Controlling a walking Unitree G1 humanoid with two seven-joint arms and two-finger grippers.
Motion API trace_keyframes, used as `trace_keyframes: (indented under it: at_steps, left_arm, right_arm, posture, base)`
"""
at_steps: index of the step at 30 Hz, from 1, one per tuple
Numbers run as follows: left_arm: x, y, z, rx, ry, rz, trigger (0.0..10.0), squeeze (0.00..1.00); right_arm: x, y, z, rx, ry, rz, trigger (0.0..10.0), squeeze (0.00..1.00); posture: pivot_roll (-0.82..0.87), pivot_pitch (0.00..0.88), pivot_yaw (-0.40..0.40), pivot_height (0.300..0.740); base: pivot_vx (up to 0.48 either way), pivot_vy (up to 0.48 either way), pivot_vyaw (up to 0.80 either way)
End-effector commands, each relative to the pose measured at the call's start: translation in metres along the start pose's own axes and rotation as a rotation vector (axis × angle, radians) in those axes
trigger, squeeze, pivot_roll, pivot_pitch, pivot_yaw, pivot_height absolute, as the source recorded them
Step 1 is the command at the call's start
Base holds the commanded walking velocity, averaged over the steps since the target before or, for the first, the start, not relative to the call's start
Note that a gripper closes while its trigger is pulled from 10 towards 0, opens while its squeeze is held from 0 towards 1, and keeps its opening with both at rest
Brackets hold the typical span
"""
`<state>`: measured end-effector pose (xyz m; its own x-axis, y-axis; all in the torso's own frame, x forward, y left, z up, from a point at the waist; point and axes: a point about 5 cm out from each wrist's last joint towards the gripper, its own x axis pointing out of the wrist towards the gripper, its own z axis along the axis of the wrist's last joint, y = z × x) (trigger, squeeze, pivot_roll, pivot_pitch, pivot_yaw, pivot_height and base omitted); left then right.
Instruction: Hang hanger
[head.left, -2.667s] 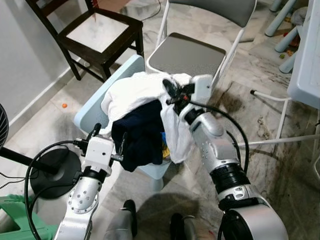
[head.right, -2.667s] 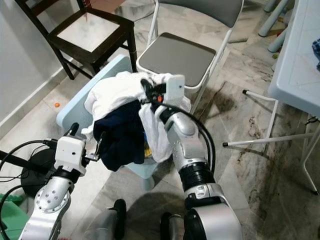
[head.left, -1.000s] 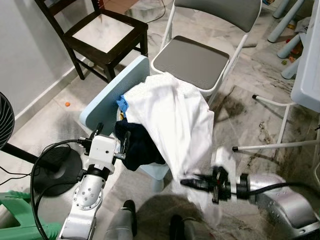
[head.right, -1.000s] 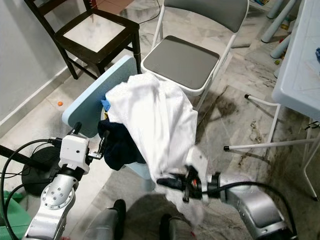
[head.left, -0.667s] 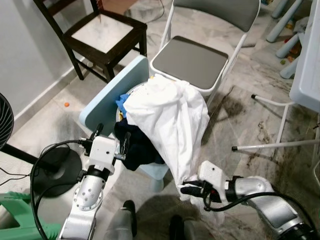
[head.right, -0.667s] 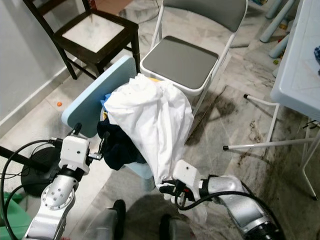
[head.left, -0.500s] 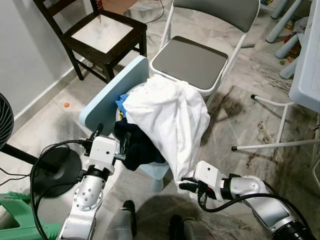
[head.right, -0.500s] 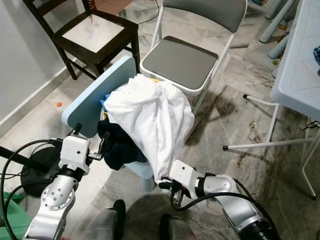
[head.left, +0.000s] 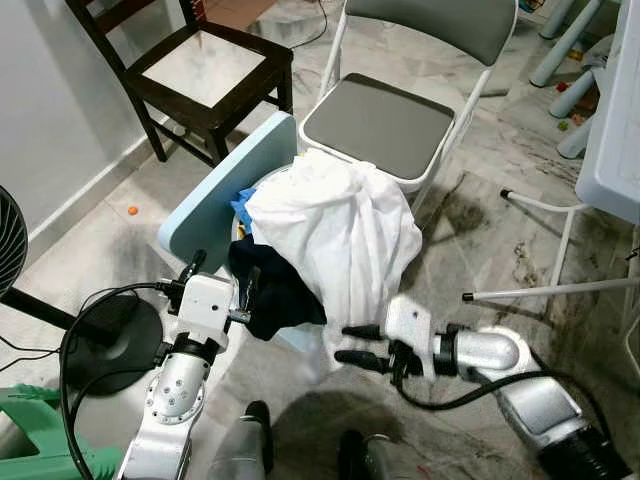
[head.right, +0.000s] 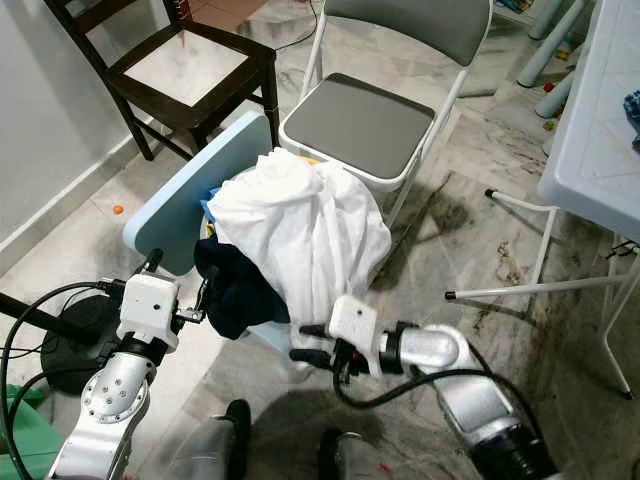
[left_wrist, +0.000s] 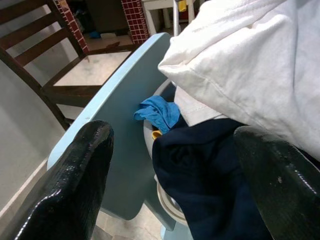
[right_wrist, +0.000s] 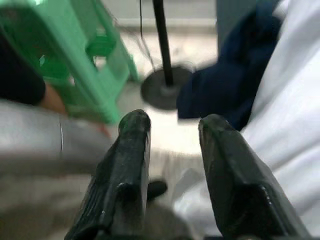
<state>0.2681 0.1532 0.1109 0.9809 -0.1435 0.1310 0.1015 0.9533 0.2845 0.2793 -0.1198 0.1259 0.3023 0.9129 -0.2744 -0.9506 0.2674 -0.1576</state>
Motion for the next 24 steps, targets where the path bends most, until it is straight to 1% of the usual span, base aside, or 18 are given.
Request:
trace_keyframes:
  at_steps: [1,2,4,5,7,8,9,10,12,13,14,15,17,20,21,22,23,24]
  left_arm:
    - [-0.004,0.0,-0.003,0.004,0.017,0.006,10.0,0.0]
    - [-0.004,0.0,-0.003,0.004,0.016,0.005,10.0,0.0]
    - [-0.004,0.0,-0.003,0.005,0.016,0.006,10.0,0.0]
    - [-0.004,0.0,-0.003,0.005,0.015,0.006,10.0,0.0]
    - [-0.004,0.0,-0.002,0.006,0.015,0.006,10.0,0.0]
    - [-0.004,0.0,-0.002,0.006,0.015,0.006,10.0,0.0]
    - [-0.004,0.0,-0.002,0.006,0.015,0.006,10.0,0.0]
    - [-0.004,0.0,-0.002,0.007,0.014,0.007,10.0,0.0]
    - [-0.004,0.0,-0.002,0.007,0.013,0.006,10.0,0.0]
    - [-0.004,-0.001,-0.001,0.007,0.012,0.006,10.0,0.0]
    - [-0.004,-0.001,-0.001,0.007,0.012,0.006,10.0,0.0]
    - [-0.004,-0.001,-0.001,0.007,0.012,0.006,10.0,0.0]
    - [-0.005,0.0,0.0,0.008,0.009,0.009,10.0,0.0]
    - [-0.006,0.0,0.002,0.011,0.002,0.005,10.0,0.0]
    - [-0.007,-0.001,0.003,0.012,-0.006,-0.01,10.0,0.0]
    - [-0.007,-0.001,0.003,0.012,-0.006,-0.01,10.0,0.0]
    - [-0.008,-0.002,0.003,0.012,-0.008,-0.018,10.0,0.0]
    - [-0.009,-0.002,0.003,0.012,-0.007,-0.019,10.0,0.0]
  right_arm:
    - [-0.003,-0.006,0.018,0.004,-0.083,-0.016,10.0,1.0]
    - [-0.004,-0.01,0.025,0.012,-0.122,-0.034,10.0,1.0]
    - [-0.002,-0.02,0.035,-0.001,-0.171,-0.106,10.0,1.0]
    - [-0.001,-0.028,0.041,-0.017,-0.196,-0.178,10.0,1.0]
    - [0.004,-0.041,0.044,-0.049,-0.194,-0.298,10.0,1.0]
    - [0.009,-0.049,0.046,-0.072,-0.183,-0.383,10.0,1.0]
    - [0.009,-0.049,0.046,-0.072,-0.183,-0.383,10.0,1.0]
    - [0.014,-0.052,0.047,-0.09,-0.175,-0.431,10.0,1.0]
    - [0.023,-0.055,0.048,-0.123,-0.158,-0.486,10.0,1.0]
    - [0.03,-0.056,0.05,-0.151,-0.153,-0.533,10.0,1.0]
    - [0.034,-0.058,0.052,-0.159,-0.159,-0.576,10.0,1.0]
    - [0.034,-0.058,0.052,-0.159,-0.159,-0.576,10.0,1.0]
    - [0.04,-0.062,0.058,-0.164,-0.189,-0.693,10.0,1.0]
    - [0.044,-0.065,0.06,-0.172,-0.208,-0.757,10.0,1.0]
    - [0.047,-0.065,0.062,-0.184,-0.217,-0.776,10.0,0.82]
    - [0.047,-0.065,0.062,-0.184,-0.217,-0.776,10.0,0.82]
    - [0.05,-0.066,0.062,-0.203,-0.218,-0.797,10.0,0.51]
    - [0.052,-0.066,0.062,-0.205,-0.216,-0.796,10.0,0.35]
  posture:
    - [0.29,0.296,-0.066,0.74]
    - [0.29,0.296,-0.065,0.74]
    - [0.29,0.296,-0.064,0.74]
    - [0.29,0.298,-0.064,0.74]
    - [0.29,0.298,-0.064,0.74]
    - [0.29,0.298,-0.064,0.74]
    - [0.29,0.298,-0.064,0.74]
    - [0.29,0.299,-0.063,0.74]
    - [0.29,0.3,-0.065,0.74]
    - [0.29,0.301,-0.066,0.74]
    - [0.3,0.301,-0.067,0.74]
    - [0.3,0.301,-0.067,0.74]
    - [0.3,0.304,-0.069,0.74]
    - [0.31,0.308,-0.07,0.74]
    - [0.31,0.31,-0.07,0.74]
    - [0.31,0.31,-0.07,0.74]
    - [0.32,0.31,-0.07,0.74]
    - [0.32,0.312,-0.069,0.74]
  base:
    - [0.0,0.0,0.0]
    - [0.0,0.0,0.0]
    - [0.0,0.0,0.0]
    - [0.0,0.0,0.0]
    - [0.0,0.0,0.0]
    - [0.0,0.0,0.0]
    - [0.0,0.0,0.0]
    - [0.0,0.0,0.0]
    - [0.0,0.0,0.0]
    - [0.0,0.0,0.0]
    - [0.0,0.0,0.0]
    - [0.0,0.0,0.0]
    - [0.0,0.0,0.0]
    - [0.0,0.0,0.0]
    - [0.0,0.0,0.0]
    - [0.0,0.0,0.0]
    - [0.0,0.0,0.0]
    - [0.0,0.0,0.0]
